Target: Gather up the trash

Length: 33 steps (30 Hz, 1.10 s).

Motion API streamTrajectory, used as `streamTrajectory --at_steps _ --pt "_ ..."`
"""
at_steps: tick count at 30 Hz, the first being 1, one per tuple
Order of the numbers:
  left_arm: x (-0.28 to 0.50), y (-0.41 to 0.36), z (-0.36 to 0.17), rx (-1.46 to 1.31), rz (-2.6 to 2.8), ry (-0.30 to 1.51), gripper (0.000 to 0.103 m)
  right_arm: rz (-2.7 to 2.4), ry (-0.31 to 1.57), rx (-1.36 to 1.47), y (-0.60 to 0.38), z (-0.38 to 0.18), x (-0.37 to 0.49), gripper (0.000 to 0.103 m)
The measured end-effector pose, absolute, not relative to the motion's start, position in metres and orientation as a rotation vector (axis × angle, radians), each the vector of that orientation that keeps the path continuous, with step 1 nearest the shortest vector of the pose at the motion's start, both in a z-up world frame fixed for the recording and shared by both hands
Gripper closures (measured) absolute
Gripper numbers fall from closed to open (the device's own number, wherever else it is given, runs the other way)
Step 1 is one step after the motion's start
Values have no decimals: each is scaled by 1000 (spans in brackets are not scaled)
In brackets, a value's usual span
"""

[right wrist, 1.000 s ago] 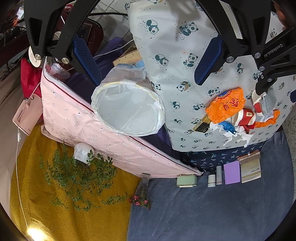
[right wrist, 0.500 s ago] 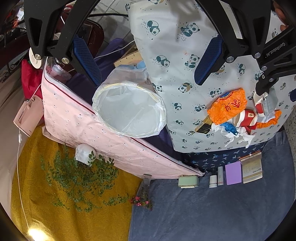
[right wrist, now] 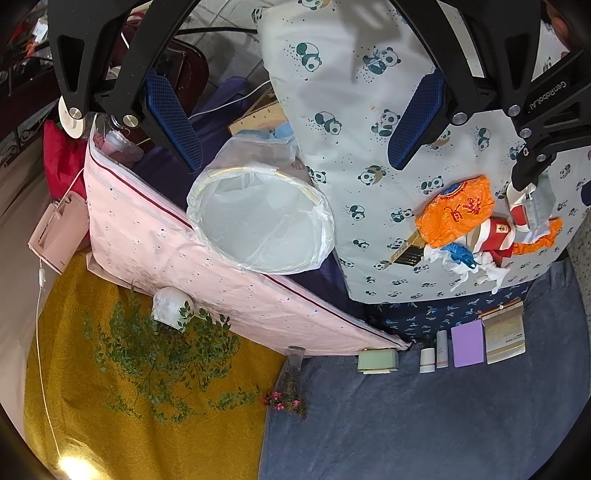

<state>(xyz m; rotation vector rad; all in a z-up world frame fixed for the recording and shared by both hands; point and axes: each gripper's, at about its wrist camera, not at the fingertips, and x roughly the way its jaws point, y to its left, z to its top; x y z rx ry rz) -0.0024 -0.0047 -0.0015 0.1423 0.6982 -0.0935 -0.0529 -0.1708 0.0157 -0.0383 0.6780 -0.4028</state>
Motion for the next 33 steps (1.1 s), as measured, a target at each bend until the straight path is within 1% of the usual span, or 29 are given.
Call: streamTrajectory --at_steps 33 --pt "-5 -1 2 131 -92 689 7 -404 671 -40 -172 20 -55 7"
